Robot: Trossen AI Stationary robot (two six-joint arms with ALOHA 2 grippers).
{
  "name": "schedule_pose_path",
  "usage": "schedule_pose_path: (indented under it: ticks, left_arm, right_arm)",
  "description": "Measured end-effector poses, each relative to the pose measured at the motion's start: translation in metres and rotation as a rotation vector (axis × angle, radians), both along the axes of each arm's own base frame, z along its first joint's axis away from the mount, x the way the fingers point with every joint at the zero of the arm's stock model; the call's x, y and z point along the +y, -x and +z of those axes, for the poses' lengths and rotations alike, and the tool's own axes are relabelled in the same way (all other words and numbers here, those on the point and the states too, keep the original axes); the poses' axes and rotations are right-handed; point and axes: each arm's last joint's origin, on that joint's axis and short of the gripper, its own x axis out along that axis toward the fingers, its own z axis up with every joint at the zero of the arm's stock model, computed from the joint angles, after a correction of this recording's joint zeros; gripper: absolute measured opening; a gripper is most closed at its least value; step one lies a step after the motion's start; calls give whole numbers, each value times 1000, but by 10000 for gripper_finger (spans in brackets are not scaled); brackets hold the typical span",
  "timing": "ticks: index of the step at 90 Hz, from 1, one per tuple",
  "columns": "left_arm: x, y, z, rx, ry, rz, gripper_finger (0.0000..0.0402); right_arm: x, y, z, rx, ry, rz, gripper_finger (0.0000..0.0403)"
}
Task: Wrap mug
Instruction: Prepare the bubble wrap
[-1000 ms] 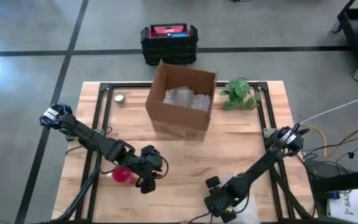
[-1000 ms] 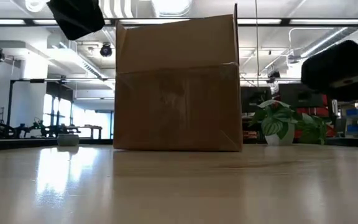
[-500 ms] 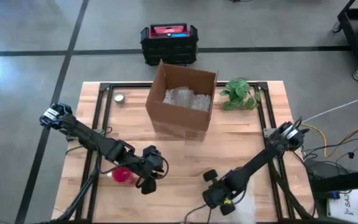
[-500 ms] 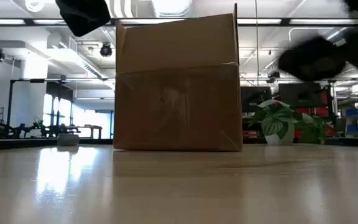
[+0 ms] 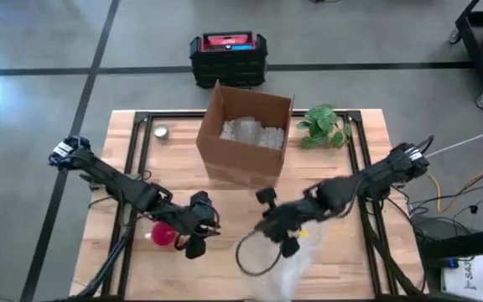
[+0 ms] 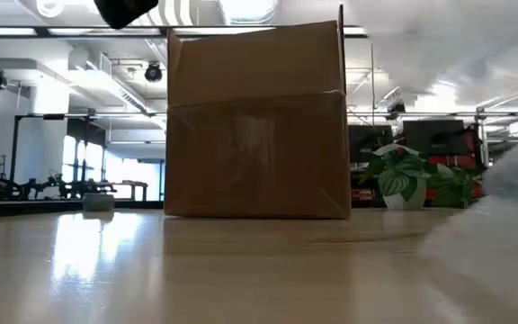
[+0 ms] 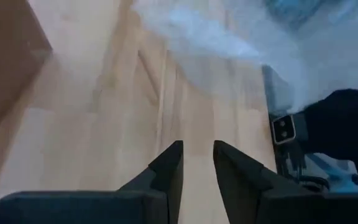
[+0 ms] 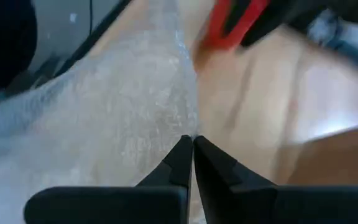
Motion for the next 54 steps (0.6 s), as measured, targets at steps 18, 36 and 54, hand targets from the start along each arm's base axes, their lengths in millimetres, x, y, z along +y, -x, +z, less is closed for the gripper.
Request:
schedule_pose_path:
  ticks: [18,36,54]
  left_arm:
    - [2,3,5,-21,-21,-6,75]
    - [8,13,17,-59,-7,1,75]
    - [17,25,30,-102,-20,43,75]
  right_arm:
    - [-21,-7,47,-238,46,42,0]
    - [-31,-14,96,-453,89,57,0]
    - [-29,-11,144,-623,86,133,0]
